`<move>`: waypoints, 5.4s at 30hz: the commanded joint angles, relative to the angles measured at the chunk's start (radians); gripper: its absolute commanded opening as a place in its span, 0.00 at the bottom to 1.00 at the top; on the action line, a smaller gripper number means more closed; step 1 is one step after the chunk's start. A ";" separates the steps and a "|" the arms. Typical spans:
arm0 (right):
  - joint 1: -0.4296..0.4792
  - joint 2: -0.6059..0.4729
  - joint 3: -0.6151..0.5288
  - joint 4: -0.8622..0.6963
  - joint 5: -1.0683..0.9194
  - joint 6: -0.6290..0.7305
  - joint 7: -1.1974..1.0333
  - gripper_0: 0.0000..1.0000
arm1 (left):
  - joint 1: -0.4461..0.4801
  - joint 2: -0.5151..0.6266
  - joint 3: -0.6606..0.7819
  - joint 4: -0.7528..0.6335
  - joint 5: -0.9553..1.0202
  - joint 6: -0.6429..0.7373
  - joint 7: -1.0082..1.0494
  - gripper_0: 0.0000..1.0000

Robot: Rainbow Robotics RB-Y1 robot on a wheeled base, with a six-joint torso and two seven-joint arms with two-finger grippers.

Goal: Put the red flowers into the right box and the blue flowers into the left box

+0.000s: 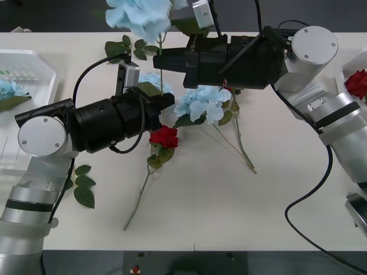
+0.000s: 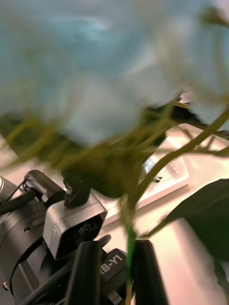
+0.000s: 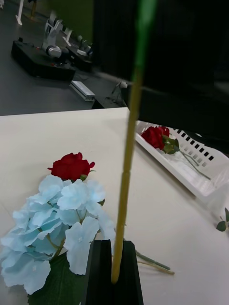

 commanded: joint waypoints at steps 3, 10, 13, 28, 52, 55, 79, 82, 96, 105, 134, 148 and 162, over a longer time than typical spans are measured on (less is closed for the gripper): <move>0.003 -0.007 -0.013 -0.038 0.007 -0.019 -0.037 0.93 | -0.016 0.089 0.023 -0.017 0.158 0.001 0.034 0.00; 0.003 -0.047 -0.014 -0.038 0.016 -0.019 -0.034 1.00 | -0.003 0.219 0.140 -0.017 0.284 0.094 0.112 0.00; 0.003 -0.079 -0.013 -0.038 0.021 -0.019 -0.040 1.00 | 0.019 0.279 0.219 -0.015 0.284 0.166 0.191 0.00; -0.051 -0.365 0.080 -0.038 0.467 0.147 -0.604 1.00 | 0.076 0.452 0.623 -0.012 -0.136 0.358 0.451 0.00; -0.289 -0.158 0.215 0.408 0.995 0.222 -0.940 1.00 | 0.221 0.491 0.580 0.218 -0.704 -0.099 0.457 0.00; -0.318 -0.121 0.256 0.489 1.005 0.171 -0.939 1.00 | 0.221 0.489 0.575 0.255 -0.709 -0.121 0.454 0.00; -0.414 0.088 0.334 0.824 1.119 -0.016 -0.929 0.95 | 0.226 0.489 0.637 0.232 -0.409 0.168 0.427 1.00; -0.416 0.091 0.334 0.824 1.117 -0.016 -0.928 0.84 | 0.221 0.489 0.661 0.137 -0.350 0.320 0.418 1.00; -0.414 0.117 0.337 0.871 1.130 -0.068 -0.906 0.20 | 0.073 0.489 0.494 -0.168 -0.233 0.611 0.671 1.00; -0.414 0.119 0.340 0.879 1.130 -0.076 -0.887 0.00 | 0.008 0.415 0.258 -0.196 -0.480 0.505 0.861 1.00; -0.602 -0.472 0.380 0.842 1.044 0.282 -0.729 0.00 | -0.322 0.168 -0.225 0.287 -1.034 0.001 1.155 1.00; -0.457 -0.532 0.380 0.957 1.298 -0.041 -0.613 0.00 | -0.420 0.098 -0.368 0.553 -1.071 -0.164 1.148 1.00; -0.312 -0.478 0.360 1.039 1.360 -0.263 -0.666 0.00 | -0.418 0.104 -0.367 0.565 -1.080 -0.173 1.143 0.00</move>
